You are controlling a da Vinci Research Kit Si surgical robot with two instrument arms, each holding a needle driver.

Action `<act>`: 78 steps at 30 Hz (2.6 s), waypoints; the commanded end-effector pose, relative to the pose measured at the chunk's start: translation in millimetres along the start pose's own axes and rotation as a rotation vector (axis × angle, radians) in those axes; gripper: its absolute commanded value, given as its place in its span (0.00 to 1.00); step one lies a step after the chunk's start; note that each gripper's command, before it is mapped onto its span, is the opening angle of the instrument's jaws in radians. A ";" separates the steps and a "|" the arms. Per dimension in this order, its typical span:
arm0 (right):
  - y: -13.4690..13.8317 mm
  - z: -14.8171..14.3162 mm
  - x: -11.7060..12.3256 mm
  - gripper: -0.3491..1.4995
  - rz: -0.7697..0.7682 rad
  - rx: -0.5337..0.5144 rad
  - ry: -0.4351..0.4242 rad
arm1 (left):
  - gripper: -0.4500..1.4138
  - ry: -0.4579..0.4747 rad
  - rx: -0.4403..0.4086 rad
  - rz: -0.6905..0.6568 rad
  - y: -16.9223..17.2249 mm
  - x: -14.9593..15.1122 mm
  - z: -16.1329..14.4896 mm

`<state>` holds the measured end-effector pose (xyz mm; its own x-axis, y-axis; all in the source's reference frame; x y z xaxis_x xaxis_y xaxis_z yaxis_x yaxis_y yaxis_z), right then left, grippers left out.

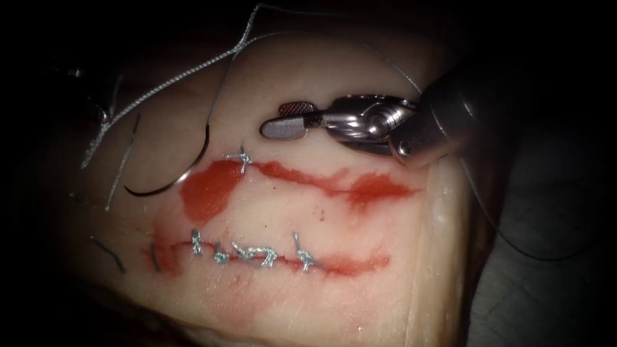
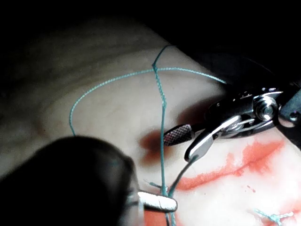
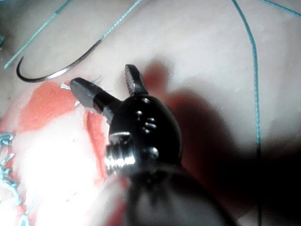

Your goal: Wound Closure

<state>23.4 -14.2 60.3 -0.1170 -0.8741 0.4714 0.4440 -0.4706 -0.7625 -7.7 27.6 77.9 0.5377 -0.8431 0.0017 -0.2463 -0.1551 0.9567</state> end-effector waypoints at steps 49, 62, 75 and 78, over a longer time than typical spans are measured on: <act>4.1 -0.8 -3.4 0.98 -0.039 -0.016 -0.005 | 0.76 0.307 -1.171 -0.305 11.2 5.2 -4.8; 5.1 -1.2 -3.8 0.97 -0.014 0.064 -0.033 | 0.70 0.255 -1.043 -0.277 10.6 3.7 -4.0; 5.3 -1.2 -3.7 0.97 -0.014 0.065 -0.033 | 0.66 0.349 -0.735 0.107 14.7 6.9 -4.6; 5.3 -1.2 -3.7 0.97 -0.014 0.065 -0.033 | 0.70 0.296 -0.728 -0.014 15.6 7.2 -4.9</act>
<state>24.1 -13.6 53.6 -0.0978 -0.8634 0.4949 0.5019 -0.4723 -0.7246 -3.3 21.3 93.7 0.7562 -0.6538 -0.0245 0.2895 0.3007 0.9087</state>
